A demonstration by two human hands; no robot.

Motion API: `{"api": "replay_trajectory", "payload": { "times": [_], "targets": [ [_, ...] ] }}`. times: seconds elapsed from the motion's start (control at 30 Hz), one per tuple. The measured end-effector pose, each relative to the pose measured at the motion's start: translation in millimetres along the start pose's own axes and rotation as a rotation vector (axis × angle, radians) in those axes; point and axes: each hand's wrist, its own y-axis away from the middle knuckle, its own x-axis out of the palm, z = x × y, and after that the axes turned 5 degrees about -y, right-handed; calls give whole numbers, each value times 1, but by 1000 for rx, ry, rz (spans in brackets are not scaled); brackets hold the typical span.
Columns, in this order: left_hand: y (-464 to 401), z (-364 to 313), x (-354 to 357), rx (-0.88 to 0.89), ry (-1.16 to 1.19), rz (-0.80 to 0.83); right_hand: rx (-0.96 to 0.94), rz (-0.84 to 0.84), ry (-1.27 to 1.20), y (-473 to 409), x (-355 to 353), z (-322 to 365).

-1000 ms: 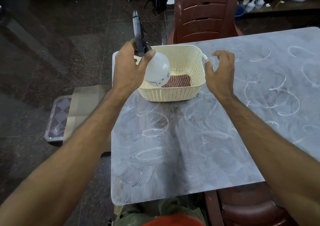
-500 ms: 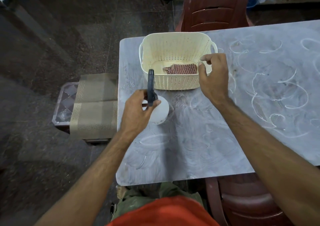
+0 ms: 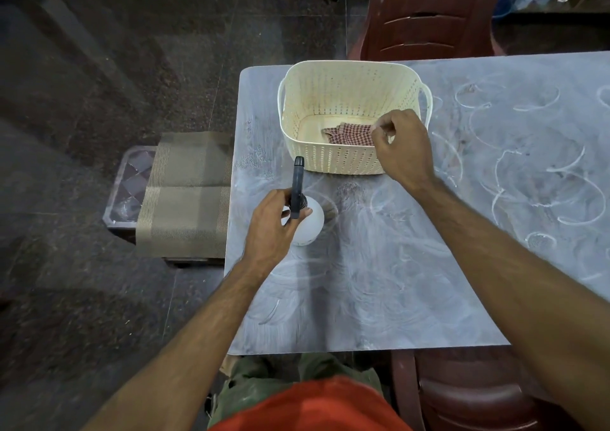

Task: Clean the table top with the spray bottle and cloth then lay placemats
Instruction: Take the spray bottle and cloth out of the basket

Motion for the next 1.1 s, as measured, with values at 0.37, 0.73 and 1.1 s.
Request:
{"api": "replay_trajectory", "payload": {
  "times": [0.37, 0.73, 1.1],
  "targets": [
    [1, 0, -3, -9, 45, 20, 240, 669, 346, -87, 58, -21],
    [0, 7, 1, -9, 22, -3, 230, 820, 552, -98, 96, -40],
    [0, 8, 2, 8, 15, 0, 331, 732, 410, -109, 77, -35]
  ]
}}
